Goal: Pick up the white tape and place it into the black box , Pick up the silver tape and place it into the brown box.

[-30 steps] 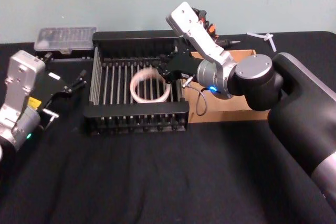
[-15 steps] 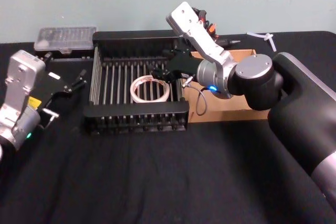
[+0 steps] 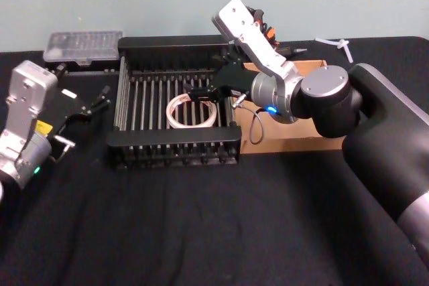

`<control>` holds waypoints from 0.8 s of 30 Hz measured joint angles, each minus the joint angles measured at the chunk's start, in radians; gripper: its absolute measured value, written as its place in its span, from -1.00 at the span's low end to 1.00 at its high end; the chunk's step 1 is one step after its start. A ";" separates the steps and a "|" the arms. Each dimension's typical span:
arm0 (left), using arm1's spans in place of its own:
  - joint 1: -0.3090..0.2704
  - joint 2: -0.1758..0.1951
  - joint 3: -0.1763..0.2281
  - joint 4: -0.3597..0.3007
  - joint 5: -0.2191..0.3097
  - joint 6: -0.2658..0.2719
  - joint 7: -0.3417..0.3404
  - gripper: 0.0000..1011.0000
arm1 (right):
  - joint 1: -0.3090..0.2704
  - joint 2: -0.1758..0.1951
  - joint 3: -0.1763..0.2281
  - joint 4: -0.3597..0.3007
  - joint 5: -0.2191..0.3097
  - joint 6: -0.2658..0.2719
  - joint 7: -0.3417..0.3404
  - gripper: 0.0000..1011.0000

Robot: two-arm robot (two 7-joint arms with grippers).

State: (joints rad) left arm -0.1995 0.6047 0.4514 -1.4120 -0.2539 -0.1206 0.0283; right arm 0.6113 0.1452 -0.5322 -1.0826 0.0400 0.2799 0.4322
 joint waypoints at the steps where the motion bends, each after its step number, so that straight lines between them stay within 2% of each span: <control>1: 0.000 0.000 0.000 0.000 0.000 0.000 0.000 0.98 | -0.003 0.002 0.002 -0.009 0.002 0.000 0.002 0.98; 5: 0.000 0.000 0.000 0.000 0.000 0.000 0.000 0.98 | -0.012 0.009 0.009 -0.034 0.005 0.001 0.001 0.98; 11: 0.000 0.000 0.000 0.000 0.000 0.000 0.000 0.98 | -0.050 0.038 0.029 -0.133 0.006 0.008 -0.020 0.98; 18: 0.000 0.000 0.000 0.000 0.000 0.000 0.000 0.98 | -0.123 0.094 0.067 -0.274 0.005 0.022 -0.052 0.98; 24: 0.000 0.000 0.000 0.000 0.000 0.000 0.000 0.98 | -0.211 0.141 0.111 -0.393 -0.009 0.024 -0.097 0.98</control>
State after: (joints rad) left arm -0.1995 0.6047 0.4514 -1.4120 -0.2539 -0.1206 0.0283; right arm 0.4001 0.2863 -0.4207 -1.4753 0.0312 0.3039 0.3352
